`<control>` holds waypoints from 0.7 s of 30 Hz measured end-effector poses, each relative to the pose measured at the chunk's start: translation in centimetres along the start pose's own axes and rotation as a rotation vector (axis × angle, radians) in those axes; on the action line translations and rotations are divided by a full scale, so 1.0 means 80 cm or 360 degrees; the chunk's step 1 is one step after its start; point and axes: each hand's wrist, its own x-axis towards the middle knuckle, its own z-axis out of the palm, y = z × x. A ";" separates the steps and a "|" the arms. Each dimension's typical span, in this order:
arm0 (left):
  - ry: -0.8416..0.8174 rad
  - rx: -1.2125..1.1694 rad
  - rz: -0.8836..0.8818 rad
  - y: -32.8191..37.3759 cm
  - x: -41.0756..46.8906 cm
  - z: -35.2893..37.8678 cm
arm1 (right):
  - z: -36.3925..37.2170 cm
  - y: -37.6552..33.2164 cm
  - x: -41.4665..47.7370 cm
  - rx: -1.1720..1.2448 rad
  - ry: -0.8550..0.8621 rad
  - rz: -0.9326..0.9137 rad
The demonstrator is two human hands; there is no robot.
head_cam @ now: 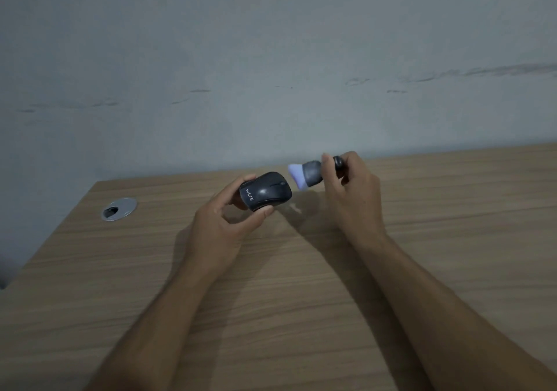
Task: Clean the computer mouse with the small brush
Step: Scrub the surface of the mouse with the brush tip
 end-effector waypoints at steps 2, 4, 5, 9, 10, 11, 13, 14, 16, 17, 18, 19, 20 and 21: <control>0.0006 -0.0072 -0.0020 -0.004 0.004 -0.001 | -0.002 -0.018 -0.002 0.0188 -0.0038 -0.0027; -0.0009 -0.0148 -0.0031 -0.008 0.007 -0.003 | 0.001 -0.031 -0.009 0.0207 -0.0205 -0.0159; -0.0021 -0.0186 -0.0033 -0.008 0.007 -0.003 | 0.004 -0.032 -0.013 0.0164 -0.0280 -0.0211; 0.0022 -0.0314 -0.0051 -0.013 0.008 -0.004 | 0.007 -0.005 -0.015 -0.0075 -0.0223 -0.0225; 0.0016 -0.0349 -0.0063 -0.013 0.007 -0.005 | 0.004 0.003 -0.013 -0.0133 -0.0204 -0.0212; 0.0009 -0.0388 -0.0082 -0.014 0.006 -0.004 | 0.001 0.008 -0.011 -0.0162 -0.0193 -0.0184; 0.0012 -0.0426 -0.0106 -0.015 0.008 -0.003 | -0.003 0.009 -0.009 -0.0101 -0.0132 -0.0102; 0.0026 -0.0412 -0.0109 -0.014 0.008 -0.001 | -0.004 0.002 -0.009 -0.0029 -0.0082 -0.0069; 0.0060 -0.0320 -0.0099 -0.016 0.011 0.002 | -0.003 -0.021 -0.011 0.0123 -0.0046 -0.0100; 0.0072 -0.0264 -0.0103 -0.018 0.012 0.002 | -0.001 -0.033 -0.013 0.0184 -0.0088 -0.0160; 0.0078 -0.0221 -0.0113 -0.020 0.013 0.002 | 0.001 -0.045 -0.016 0.0224 -0.0156 -0.0238; 0.0078 -0.0181 -0.0128 -0.022 0.013 0.002 | 0.004 -0.054 -0.020 0.0226 -0.0236 -0.0323; 0.0067 -0.0134 -0.0136 -0.023 0.013 0.001 | 0.007 -0.058 -0.024 0.0182 -0.0302 -0.0415; 0.0055 -0.0096 -0.0136 -0.024 0.012 0.001 | 0.009 -0.058 -0.027 0.0105 -0.0335 -0.0507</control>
